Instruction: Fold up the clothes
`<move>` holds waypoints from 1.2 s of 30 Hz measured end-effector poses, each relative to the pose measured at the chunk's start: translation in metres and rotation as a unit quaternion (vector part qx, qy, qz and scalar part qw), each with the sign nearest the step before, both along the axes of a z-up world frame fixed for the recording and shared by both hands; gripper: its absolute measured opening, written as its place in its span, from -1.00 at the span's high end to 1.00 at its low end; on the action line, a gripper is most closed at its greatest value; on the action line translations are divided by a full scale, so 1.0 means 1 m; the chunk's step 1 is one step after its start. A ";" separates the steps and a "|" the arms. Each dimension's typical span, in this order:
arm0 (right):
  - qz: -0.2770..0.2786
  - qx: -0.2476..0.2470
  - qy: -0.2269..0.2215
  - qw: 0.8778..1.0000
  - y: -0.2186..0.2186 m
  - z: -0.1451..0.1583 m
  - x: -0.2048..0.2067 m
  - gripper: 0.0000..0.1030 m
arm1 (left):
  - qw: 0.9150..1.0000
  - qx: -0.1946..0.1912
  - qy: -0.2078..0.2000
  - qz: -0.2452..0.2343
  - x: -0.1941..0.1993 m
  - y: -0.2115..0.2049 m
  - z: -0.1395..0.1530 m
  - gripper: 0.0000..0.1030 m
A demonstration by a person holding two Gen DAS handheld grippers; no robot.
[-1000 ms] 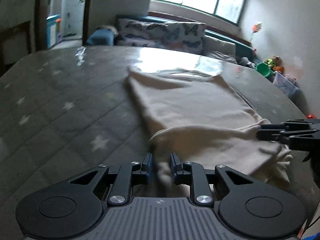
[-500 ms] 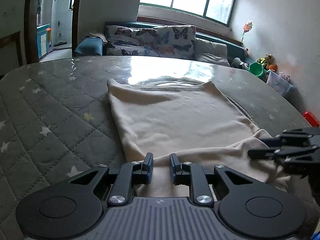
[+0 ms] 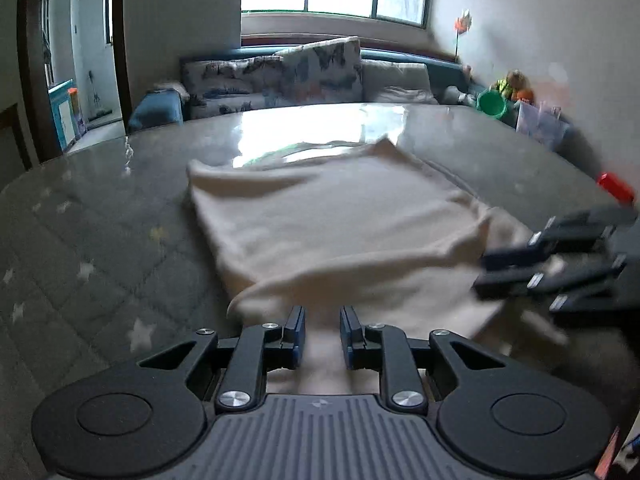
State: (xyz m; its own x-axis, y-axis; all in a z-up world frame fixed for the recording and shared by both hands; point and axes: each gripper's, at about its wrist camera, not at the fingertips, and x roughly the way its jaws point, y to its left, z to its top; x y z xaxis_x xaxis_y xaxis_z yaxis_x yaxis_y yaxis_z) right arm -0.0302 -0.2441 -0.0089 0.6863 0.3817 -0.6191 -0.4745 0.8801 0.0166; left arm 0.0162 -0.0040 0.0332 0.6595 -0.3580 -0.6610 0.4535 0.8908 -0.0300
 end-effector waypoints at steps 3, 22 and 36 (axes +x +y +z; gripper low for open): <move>0.017 -0.022 -0.013 1.000 0.002 0.000 -0.009 0.46 | 1.000 0.007 -0.016 -0.016 -0.012 0.004 0.006 0.56; 0.068 -0.097 0.006 0.993 -0.014 0.014 -0.053 0.30 | 0.956 0.153 -0.123 -0.217 -0.080 -0.011 -0.006 0.52; 0.092 -0.154 -0.009 0.984 -0.011 0.000 -0.075 0.01 | 0.935 0.154 -0.170 -0.271 -0.086 -0.039 -0.022 0.78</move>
